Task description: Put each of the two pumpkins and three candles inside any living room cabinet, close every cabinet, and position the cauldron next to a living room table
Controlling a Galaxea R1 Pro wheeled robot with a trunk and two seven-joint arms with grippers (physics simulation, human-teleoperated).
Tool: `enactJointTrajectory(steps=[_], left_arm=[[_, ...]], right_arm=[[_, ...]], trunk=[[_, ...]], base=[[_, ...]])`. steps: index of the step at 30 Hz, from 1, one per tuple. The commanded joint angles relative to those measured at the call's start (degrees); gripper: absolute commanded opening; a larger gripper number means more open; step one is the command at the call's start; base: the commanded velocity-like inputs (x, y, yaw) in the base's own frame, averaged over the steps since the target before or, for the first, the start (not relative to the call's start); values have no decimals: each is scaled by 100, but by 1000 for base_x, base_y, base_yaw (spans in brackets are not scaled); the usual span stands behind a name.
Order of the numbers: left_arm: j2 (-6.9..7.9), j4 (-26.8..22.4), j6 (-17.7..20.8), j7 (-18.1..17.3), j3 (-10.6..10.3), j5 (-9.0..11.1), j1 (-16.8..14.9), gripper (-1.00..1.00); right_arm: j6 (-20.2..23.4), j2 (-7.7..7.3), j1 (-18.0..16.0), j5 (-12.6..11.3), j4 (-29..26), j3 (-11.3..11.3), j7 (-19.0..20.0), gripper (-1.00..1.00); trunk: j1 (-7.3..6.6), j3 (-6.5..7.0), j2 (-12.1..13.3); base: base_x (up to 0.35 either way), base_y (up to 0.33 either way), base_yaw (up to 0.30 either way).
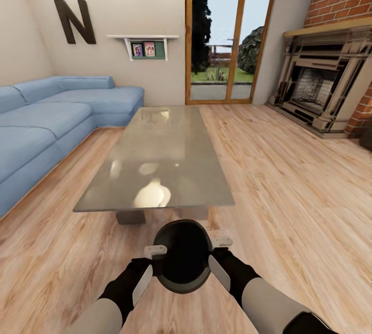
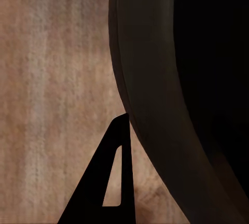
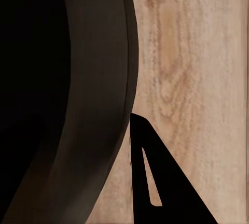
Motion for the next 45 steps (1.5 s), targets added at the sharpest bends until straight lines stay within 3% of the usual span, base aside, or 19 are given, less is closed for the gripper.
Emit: enactJointTrajectory(steps=[1, 9, 30, 45], left_arm=[[0, 8, -13, -25, 35, 281, -3, -100], [0, 8, -20, -25, 35, 281, 0, -100], [0, 8, -20, -25, 35, 281, -3, -100], [0, 8, -33, -25, 35, 281, -3, -100]], right_arm=[[-228, 2, -1, -27, -19, 14, 300, -100], [-228, 2, -1, -27, -20, 14, 301, -100], [-228, 2, -1, -27, -20, 14, 302, -100], [-228, 2, -1, -25, -21, 14, 294, -100]], trunk=[[-1, 2, -1], [-1, 4, -1], [53, -461, -29], [53, -461, -29]], base=[[95, 0, -60], [19, 0, -12], [0, 0, 0], [98, 0, 0]])
